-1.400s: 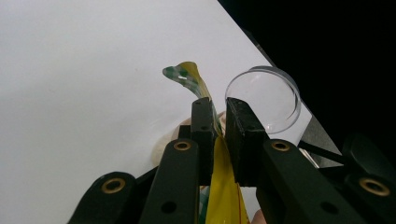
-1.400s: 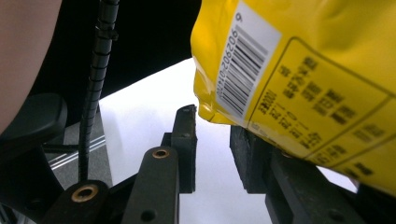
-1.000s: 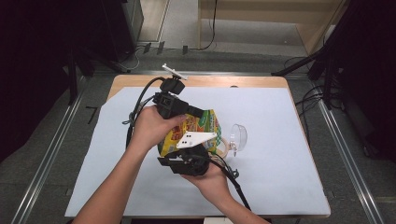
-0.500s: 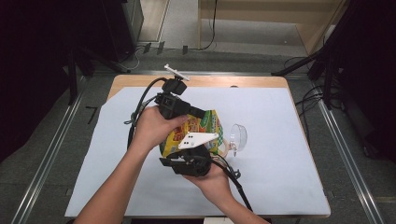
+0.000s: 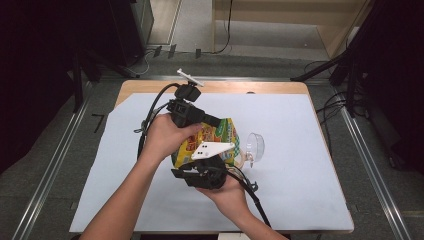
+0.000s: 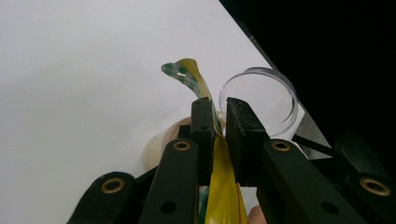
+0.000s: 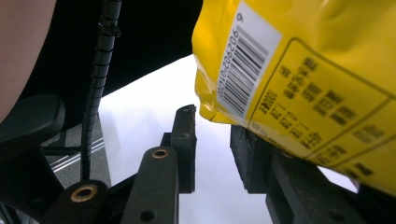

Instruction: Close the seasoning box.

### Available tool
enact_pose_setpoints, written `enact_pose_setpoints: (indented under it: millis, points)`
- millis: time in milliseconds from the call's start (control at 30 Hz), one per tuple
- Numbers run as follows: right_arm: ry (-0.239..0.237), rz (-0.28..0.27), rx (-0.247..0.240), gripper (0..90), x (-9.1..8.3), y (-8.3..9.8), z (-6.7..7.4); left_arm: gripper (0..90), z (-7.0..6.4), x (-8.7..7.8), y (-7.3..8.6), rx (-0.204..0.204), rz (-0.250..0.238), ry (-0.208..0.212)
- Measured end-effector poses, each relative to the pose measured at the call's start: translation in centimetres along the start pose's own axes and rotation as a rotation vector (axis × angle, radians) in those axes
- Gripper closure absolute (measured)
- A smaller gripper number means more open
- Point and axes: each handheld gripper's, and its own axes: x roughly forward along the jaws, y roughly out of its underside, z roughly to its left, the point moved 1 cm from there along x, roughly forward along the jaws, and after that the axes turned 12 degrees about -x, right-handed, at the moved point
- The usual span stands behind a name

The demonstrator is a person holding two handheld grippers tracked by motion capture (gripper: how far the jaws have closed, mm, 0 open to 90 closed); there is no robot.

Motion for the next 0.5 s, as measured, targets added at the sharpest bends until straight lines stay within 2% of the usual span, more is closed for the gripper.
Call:
enact_pose_setpoints:
  millis: [500]
  points:
    - [0.001, 0.001, -0.007, 72.5, -0.03, 0.03, 0.03, 81.7, -0.05, -0.06, 0.04, 0.009, 0.000, 0.003]
